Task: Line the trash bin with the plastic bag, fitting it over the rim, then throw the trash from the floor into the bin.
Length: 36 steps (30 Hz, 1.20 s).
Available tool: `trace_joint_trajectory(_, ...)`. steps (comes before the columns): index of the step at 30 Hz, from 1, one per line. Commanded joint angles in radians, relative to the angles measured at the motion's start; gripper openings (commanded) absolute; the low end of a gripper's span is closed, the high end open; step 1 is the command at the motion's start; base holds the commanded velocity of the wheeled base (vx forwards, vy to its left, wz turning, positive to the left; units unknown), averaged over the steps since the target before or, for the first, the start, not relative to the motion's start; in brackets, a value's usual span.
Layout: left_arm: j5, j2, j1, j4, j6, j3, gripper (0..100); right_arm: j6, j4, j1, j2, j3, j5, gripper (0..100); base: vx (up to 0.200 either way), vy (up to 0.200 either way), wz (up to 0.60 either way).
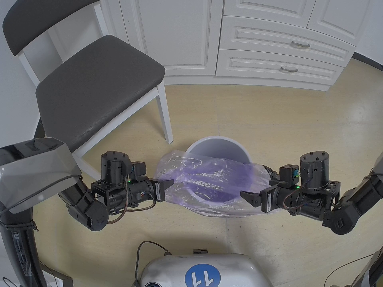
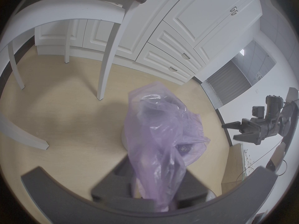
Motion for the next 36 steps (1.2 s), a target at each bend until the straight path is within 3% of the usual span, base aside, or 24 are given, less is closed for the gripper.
trace_joint_trajectory(1,0.0,0.032,0.015,0.036,0.0,-0.025,100,-0.173,-0.718,0.144,0.278,0.174,-0.072,100,0.0,0.0,0.0)
trace_joint_trajectory(10,0.0,0.031,0.044,0.034,0.0,-0.029,100,-0.359,-0.718,0.161,0.396,0.104,-0.072,100,0.0,0.0,0.0)
trace_joint_trajectory(12,0.0,0.025,0.05,0.034,0.0,-0.022,100,-0.489,-0.718,0.147,0.45,0.044,-0.063,100,0.0,0.0,0.0)
trace_joint_trajectory(26,0.0,0.018,0.052,0.03,0.0,-0.019,100,-0.521,-0.718,0.138,0.499,0.007,-0.075,100,0.0,0.0,0.0)
trace_joint_trajectory(31,0.002,0.015,0.052,0.028,0.0,-0.016,100,-0.515,-0.718,0.102,0.525,-0.094,-0.154,100,0.0,0.0,0.0)
trace_joint_trajectory(36,0.002,0.015,0.049,0.028,0.002,-0.016,100,-0.514,-0.718,0.07,0.55,-0.14,-0.164,100,0.0,0.0,0.0)
